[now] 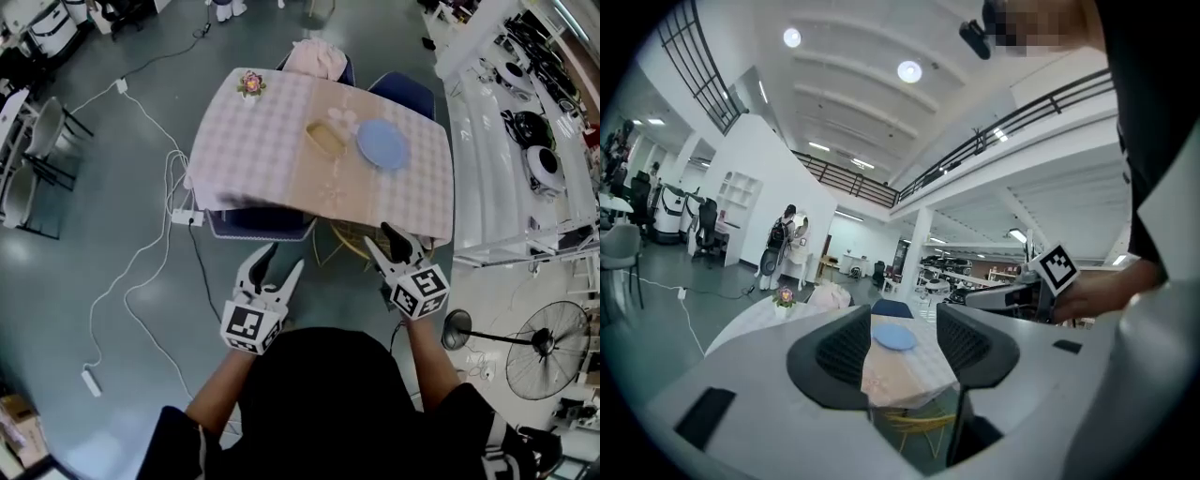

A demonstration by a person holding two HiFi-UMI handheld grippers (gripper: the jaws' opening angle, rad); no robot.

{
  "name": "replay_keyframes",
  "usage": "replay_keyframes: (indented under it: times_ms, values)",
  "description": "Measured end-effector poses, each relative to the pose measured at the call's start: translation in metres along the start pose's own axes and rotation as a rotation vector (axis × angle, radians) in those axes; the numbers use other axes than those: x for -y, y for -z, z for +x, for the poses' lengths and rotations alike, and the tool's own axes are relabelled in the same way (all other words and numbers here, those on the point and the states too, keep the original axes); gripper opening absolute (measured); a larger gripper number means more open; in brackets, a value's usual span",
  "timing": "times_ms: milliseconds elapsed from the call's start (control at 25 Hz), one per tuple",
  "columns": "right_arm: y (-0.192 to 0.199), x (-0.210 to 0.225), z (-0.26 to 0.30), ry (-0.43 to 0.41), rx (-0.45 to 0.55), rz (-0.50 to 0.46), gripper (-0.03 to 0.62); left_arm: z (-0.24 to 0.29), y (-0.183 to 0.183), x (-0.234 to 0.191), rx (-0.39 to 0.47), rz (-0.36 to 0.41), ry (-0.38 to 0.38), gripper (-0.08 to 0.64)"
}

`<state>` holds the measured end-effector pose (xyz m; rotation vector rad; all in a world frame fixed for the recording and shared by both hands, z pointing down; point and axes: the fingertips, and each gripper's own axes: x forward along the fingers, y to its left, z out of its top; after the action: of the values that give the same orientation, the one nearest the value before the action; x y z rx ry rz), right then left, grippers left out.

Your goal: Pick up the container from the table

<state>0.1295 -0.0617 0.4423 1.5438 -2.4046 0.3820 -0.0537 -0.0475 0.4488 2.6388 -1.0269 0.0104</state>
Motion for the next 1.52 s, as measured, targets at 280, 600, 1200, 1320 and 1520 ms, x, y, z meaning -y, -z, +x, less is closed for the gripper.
replay_keyframes:
  times_ms: [280,600,1200,1320,1520]
  values:
    - [-0.015,0.045,0.076,0.066,-0.042,-0.027,0.167,0.03,-0.021,-0.055,0.032,-0.034,0.008,0.202]
    - [0.028,0.106,0.181,0.094,-0.144,-0.07,0.167,0.061,-0.028,-0.093,0.046,-0.077,-0.053,0.202]
    - [0.154,0.198,0.375,0.013,-0.514,-0.075,0.167,0.166,-0.029,-0.149,-0.128,-0.16,-0.095,0.202]
    - [0.18,0.214,0.396,0.016,-0.595,-0.099,0.167,0.179,-0.028,-0.171,-0.152,-0.174,-0.137,0.202]
    - [0.213,0.217,0.42,-0.022,-0.678,-0.103,0.14,0.189,-0.029,-0.2,-0.163,-0.213,-0.203,0.202]
